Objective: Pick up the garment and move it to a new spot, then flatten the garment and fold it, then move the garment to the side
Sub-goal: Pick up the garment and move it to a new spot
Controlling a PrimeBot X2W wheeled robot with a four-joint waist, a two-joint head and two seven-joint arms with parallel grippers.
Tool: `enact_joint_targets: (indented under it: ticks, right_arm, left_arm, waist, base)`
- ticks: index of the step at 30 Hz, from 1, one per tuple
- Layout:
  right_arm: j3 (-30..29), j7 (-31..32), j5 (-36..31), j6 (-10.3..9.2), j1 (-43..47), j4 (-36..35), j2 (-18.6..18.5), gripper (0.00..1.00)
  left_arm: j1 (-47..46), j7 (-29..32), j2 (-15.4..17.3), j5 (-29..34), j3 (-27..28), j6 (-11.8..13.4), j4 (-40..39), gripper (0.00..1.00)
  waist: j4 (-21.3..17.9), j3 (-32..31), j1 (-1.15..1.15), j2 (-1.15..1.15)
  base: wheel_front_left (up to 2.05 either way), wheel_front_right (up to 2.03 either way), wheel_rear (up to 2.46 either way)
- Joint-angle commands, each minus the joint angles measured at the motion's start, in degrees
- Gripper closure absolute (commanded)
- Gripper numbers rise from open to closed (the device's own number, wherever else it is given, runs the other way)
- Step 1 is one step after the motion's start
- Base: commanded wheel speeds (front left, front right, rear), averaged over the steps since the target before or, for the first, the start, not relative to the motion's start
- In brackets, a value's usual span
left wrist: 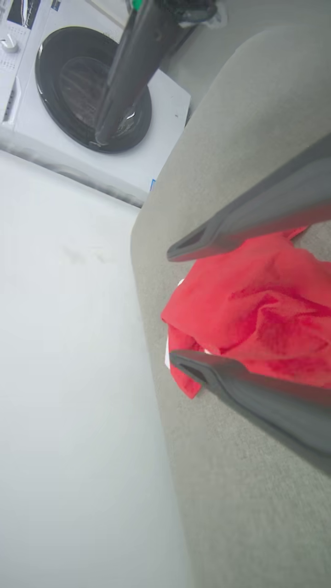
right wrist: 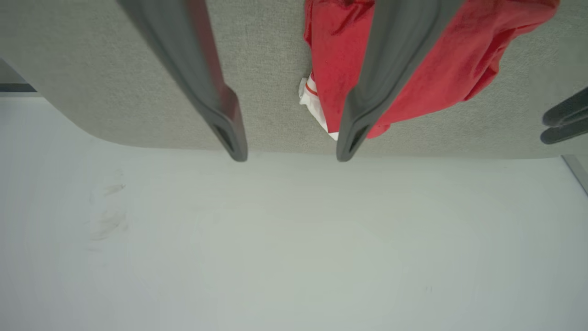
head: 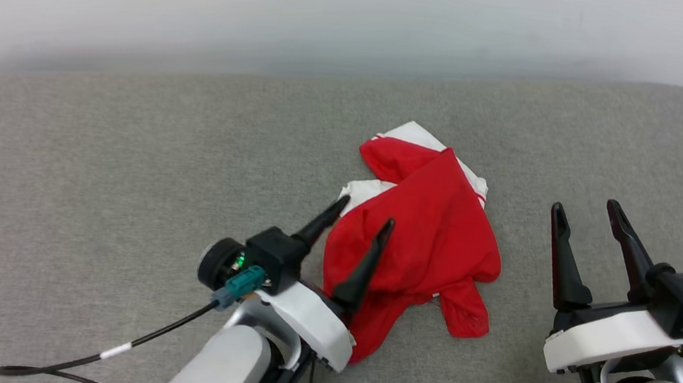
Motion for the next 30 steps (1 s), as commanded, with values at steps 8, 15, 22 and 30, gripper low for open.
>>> enact_joint_targets:
  ticks: [8,15,22,30]
  right_arm:
    - [-1.8,1.7,0.3,-0.02,4.6,-1.4,0.1,0.00]
    - [-1.8,2.6,1.1,-0.02,8.6,-1.3,0.1,0.00]
    - [-1.9,3.7,1.2,-0.02,10.6,-2.4,0.1,0.00]
    - [-1.9,4.1,1.4,-0.02,10.0,-2.8,0.1,0.00]
  left_arm:
    - [3.6,-3.3,4.4,-2.1,9.9,7.1,-4.3,0.00]
    - [11.5,-3.0,9.1,-3.3,14.3,10.5,-5.3,0.00]
    - [16.2,-2.2,10.3,-3.8,14.6,11.7,-7.7,0.00]
    - [16.0,-2.0,10.3,-3.9,14.4,12.3,-8.7,0.00]
  waist:
    - [3.6,-5.3,0.00,0.00]
    - [3.2,-8.1,0.00,0.00]
    - [2.7,-8.8,0.00,0.00]
    - [2.4,-8.6,0.00,0.00]
  base:
    - [0.00,0.00,0.00]
    - [0.00,0.00,0.00]
    - [0.00,0.00,0.00]
    - [0.00,0.00,0.00]
